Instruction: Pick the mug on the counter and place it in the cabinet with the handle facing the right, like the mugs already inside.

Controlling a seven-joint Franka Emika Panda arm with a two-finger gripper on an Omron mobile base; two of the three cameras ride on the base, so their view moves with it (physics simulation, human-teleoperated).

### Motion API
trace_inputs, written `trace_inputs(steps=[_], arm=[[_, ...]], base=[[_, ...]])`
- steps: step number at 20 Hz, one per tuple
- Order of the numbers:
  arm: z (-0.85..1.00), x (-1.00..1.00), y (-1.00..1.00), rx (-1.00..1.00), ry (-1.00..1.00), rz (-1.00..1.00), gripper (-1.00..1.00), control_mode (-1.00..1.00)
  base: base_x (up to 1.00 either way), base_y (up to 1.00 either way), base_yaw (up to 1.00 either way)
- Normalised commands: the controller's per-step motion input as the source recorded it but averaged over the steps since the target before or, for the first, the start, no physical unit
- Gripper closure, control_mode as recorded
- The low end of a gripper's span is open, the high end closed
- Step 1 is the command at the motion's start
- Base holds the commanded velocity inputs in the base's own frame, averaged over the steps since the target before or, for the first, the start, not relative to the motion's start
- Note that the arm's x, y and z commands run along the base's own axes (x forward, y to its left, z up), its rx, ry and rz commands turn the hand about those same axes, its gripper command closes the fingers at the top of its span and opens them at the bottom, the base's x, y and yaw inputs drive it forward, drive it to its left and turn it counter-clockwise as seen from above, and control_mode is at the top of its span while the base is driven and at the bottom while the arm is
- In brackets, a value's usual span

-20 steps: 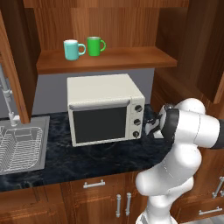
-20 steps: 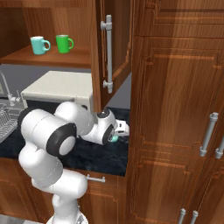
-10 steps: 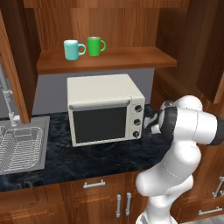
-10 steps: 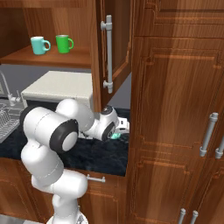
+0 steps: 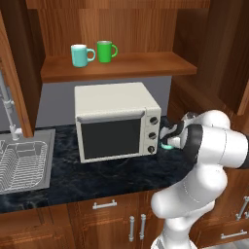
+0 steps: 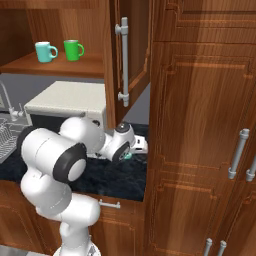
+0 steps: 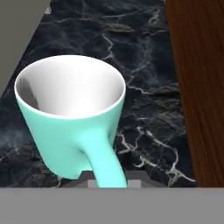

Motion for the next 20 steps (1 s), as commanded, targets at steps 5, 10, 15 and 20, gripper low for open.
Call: trace_inputs(steps=[5,10,15,20], arm=[[-0.04,-0.33,0.39,0.0,-0.03,0.0,1.0,-1.0],[0.03,-0.5,0.37,-0.02,-0.09,0.0,1.0,-1.0],[0.36,-0.54,0.24,-0.03,-0.13,0.0,1.0,-1.0],[0.68,-0.45,0.22,0.0,-0.15,0.0,1.0,-1.0]], base=[[0.0,0.0,0.0],[0.0,0.0,0.0],[0.0,0.0,0.0],[0.0,0.0,0.0]])
